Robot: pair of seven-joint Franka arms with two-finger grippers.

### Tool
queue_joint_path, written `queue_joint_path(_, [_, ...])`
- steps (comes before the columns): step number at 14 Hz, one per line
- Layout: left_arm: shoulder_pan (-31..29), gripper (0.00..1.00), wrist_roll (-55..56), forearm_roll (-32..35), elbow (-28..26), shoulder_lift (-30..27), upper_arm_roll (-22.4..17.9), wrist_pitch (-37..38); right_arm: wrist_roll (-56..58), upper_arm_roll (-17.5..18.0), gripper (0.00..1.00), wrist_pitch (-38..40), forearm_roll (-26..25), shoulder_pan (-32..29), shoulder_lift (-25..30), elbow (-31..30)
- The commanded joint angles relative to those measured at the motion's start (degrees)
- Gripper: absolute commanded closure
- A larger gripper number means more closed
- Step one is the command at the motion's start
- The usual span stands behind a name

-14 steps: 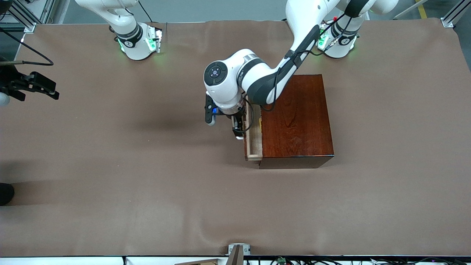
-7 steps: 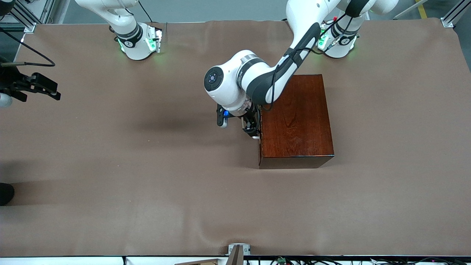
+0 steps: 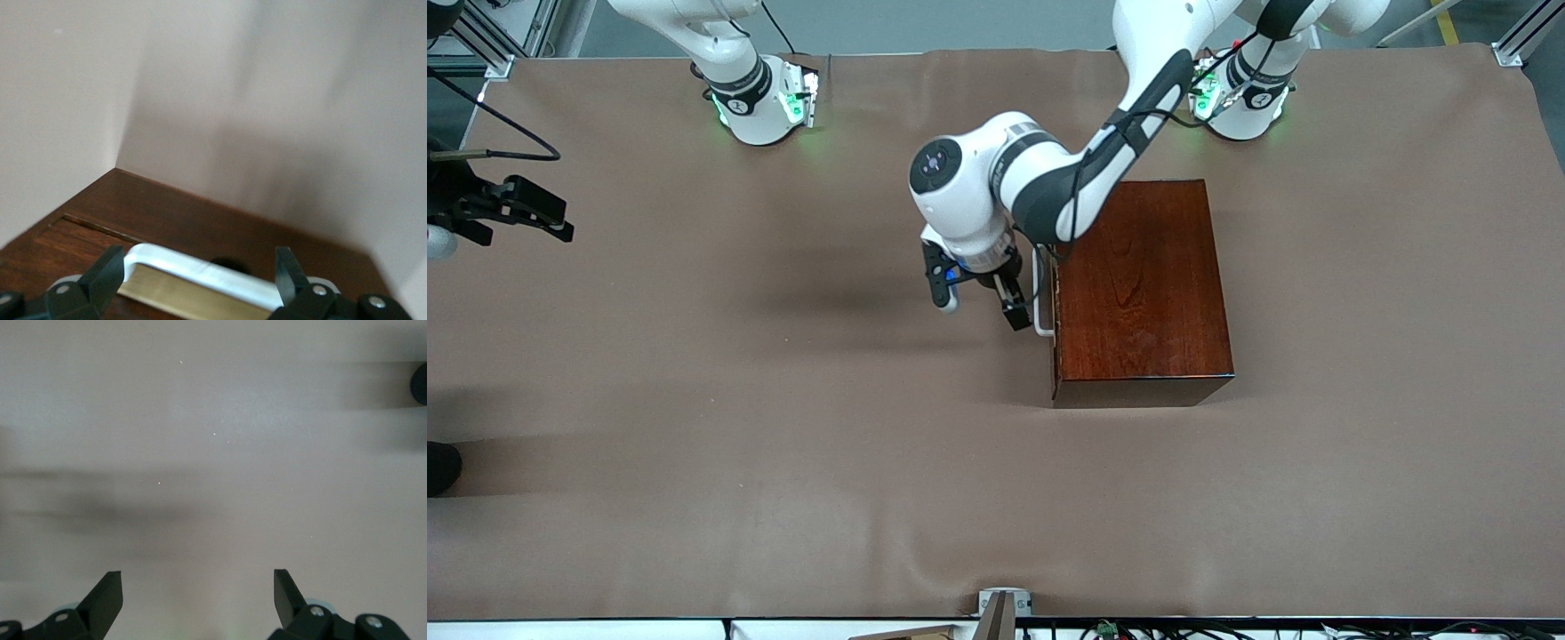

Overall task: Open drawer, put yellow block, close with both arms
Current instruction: 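Push the drawer shut into the box with the left gripper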

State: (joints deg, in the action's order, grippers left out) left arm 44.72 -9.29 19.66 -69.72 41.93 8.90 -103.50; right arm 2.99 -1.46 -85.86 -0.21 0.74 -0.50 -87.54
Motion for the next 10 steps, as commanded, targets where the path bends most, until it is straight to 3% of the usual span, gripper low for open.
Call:
queue_joint_path(1, [-0.2,0.00,17.5,0.7,-0.9,-3.9,1.4,-0.5,-0.7,-0.4,0.00,0.8,0.9,0.4,-0.2,0.8])
queue_joint_path(6, [-2.3,0.00,58.6,-4.1,-1.4,-12.3,0.2,2.7,-0.7,-0.4,0.00,0.8,0.9,0.4,-0.2,0.8])
queue_joint_path(7, [-3.5,0.00,63.3,-4.2,-1.4,-13.9,0.3,3.8,-0.7,-0.4,0.00,0.8,0.9,0.3,-0.2,0.8])
queue_joint_path(10, [-9.6,0.00,63.9,-5.4,-1.6,-19.1,0.6,7.5,-0.7,-0.4,0.00,0.8,0.9,0.3,-0.2,0.8])
